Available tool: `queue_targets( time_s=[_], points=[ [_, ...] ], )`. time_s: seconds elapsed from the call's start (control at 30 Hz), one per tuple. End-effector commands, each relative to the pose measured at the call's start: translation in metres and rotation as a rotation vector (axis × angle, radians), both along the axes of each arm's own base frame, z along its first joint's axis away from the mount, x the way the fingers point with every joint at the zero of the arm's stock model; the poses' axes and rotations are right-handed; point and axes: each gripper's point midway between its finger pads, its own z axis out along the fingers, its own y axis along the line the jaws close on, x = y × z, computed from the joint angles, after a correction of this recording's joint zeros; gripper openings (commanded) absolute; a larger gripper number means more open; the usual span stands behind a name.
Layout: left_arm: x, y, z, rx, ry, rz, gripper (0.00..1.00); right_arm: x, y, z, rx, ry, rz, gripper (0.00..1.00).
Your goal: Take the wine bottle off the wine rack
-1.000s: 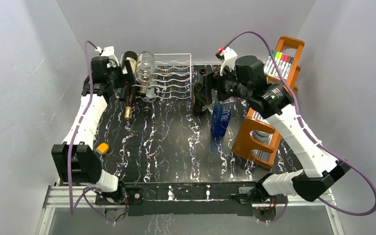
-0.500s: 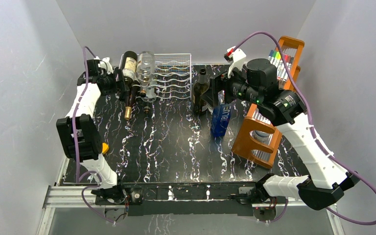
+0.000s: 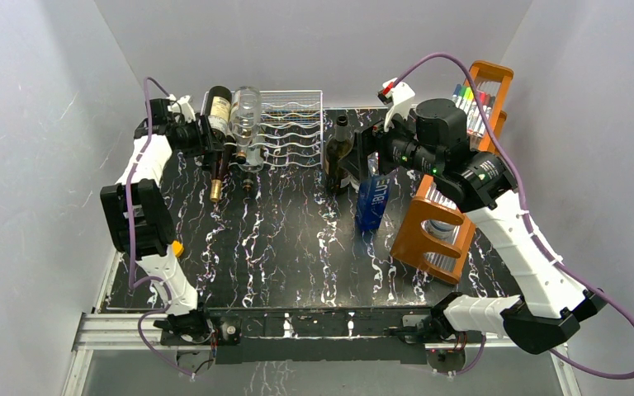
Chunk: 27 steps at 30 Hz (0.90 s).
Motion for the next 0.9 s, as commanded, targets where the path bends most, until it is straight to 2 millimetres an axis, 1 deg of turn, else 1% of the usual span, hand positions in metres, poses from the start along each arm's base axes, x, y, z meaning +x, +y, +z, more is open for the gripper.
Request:
queue_targets(
  time_s=[0.0,0.1,0.23,0.3,0.43,0.5,0.57,0.6,0.73,0.8,0.87],
  points=[
    [0.000,-0.005,0.019,-0.053,-0.035,-0.023,0.54,0.001,0.002,0.026,0.053,-0.065,0.005,0.98],
    [0.000,-0.005,0.019,-0.069,-0.036,-0.019,0.49,0.001,0.004,0.027,0.059,-0.063,0.010,0.98],
    [-0.003,-0.010,0.024,-0.111,-0.032,-0.019,0.36,0.001,0.005,0.026,0.066,-0.051,0.010,0.98],
    [-0.005,-0.012,0.029,-0.122,-0.036,-0.015,0.27,0.001,0.005,0.027,0.070,-0.051,0.009,0.98],
    [-0.007,-0.011,0.048,-0.141,-0.061,0.022,0.14,0.000,0.003,0.028,0.074,-0.054,0.003,0.98],
    [-0.007,-0.008,0.059,-0.171,-0.066,0.060,0.11,0.000,0.003,0.029,0.076,-0.057,0.002,0.98],
    [-0.008,-0.005,0.074,-0.221,-0.079,0.106,0.02,0.000,0.004,0.029,0.079,-0.056,0.003,0.98],
    [-0.009,-0.003,0.081,-0.255,-0.083,0.127,0.00,0.001,0.004,0.029,0.079,-0.056,0.002,0.98],
    [-0.013,0.003,0.109,-0.414,-0.110,0.195,0.00,0.001,0.006,0.030,0.086,-0.055,0.007,0.98],
    [-0.017,0.001,0.123,-0.495,-0.123,0.198,0.00,0.001,0.007,0.030,0.089,-0.054,0.008,0.98],
    [-0.019,-0.002,0.136,-0.538,-0.136,0.197,0.00,0.002,0.008,0.029,0.089,-0.050,0.011,0.98]
  ],
)
